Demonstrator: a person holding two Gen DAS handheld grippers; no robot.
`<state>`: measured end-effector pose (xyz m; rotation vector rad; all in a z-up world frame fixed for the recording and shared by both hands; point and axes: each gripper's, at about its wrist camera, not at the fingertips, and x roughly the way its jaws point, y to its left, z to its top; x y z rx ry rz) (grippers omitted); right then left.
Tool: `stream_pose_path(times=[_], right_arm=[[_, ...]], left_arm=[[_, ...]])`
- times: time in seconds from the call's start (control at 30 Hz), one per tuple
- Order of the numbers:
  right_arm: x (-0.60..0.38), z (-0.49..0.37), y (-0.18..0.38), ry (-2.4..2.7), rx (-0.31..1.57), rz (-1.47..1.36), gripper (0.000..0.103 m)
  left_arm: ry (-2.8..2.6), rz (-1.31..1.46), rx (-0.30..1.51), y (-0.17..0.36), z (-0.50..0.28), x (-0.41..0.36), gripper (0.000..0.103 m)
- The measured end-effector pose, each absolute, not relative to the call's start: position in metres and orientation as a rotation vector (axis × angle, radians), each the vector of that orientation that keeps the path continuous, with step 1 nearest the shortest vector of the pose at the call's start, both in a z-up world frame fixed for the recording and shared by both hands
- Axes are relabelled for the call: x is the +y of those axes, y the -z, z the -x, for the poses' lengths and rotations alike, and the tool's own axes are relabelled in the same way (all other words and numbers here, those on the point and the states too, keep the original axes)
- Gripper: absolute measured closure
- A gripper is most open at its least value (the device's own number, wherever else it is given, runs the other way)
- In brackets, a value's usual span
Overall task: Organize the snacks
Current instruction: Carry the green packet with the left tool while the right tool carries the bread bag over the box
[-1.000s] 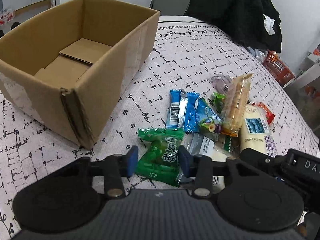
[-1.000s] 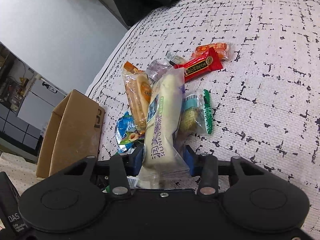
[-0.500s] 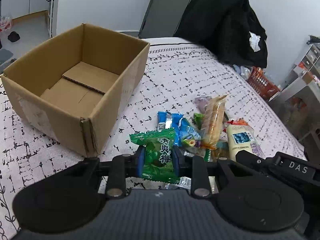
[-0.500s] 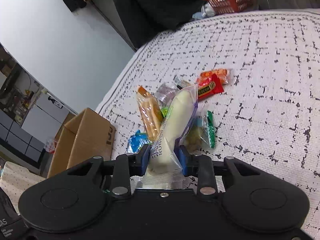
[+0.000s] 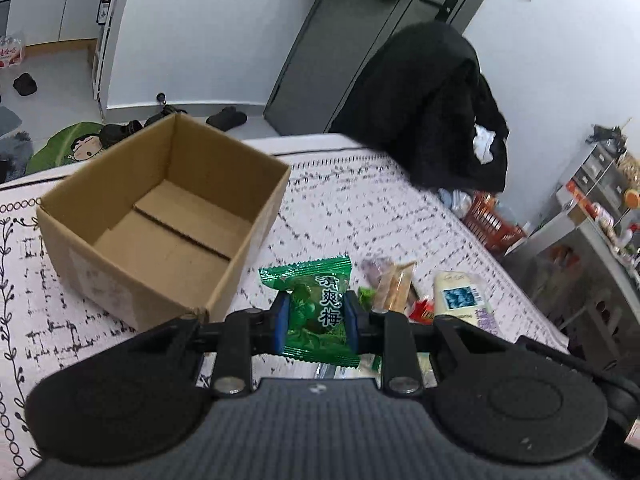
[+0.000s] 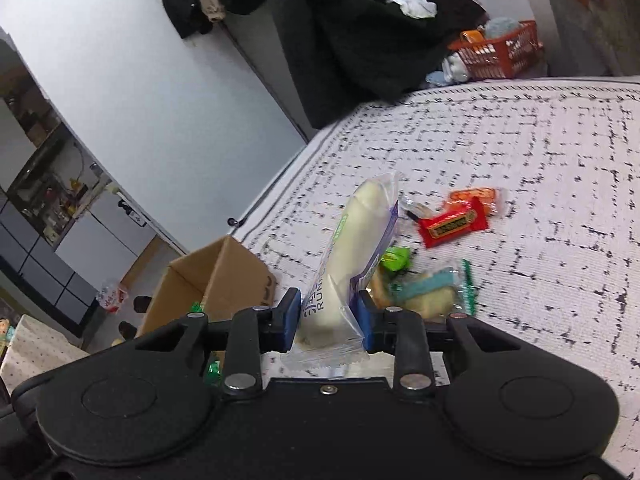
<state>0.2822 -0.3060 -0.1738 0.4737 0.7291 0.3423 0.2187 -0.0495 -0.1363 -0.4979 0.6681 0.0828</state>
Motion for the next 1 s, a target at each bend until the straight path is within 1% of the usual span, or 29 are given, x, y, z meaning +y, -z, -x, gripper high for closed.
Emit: stream_pose_path(times=[0.3,0.77,0.9,1.0], right_arm=[[-0.274,-0.28,0.155,-0.393,0.702,-0.447,0.073],[-0.216,-0.28,0.139,-0.468,0.685,-0.429,0.074],[-0.2,-0.282,0.14,-0.478,0.695,-0.412,0.075],[-0.187,-0.283,0.141,-0.491,0.705,-0.397,0.078]], left_arm=[[-0.101,0.544,0.601,0.115,-0.211,-0.024,0.076],[-0.185,0.661,0.587,0.115,-0.208,0.037,0.076],[-0.22,0.698,0.588,0.119,-0.207,0.054,0.076],[-0.232,0.727,0.594,0.125,-0.208,0.064,0.076]])
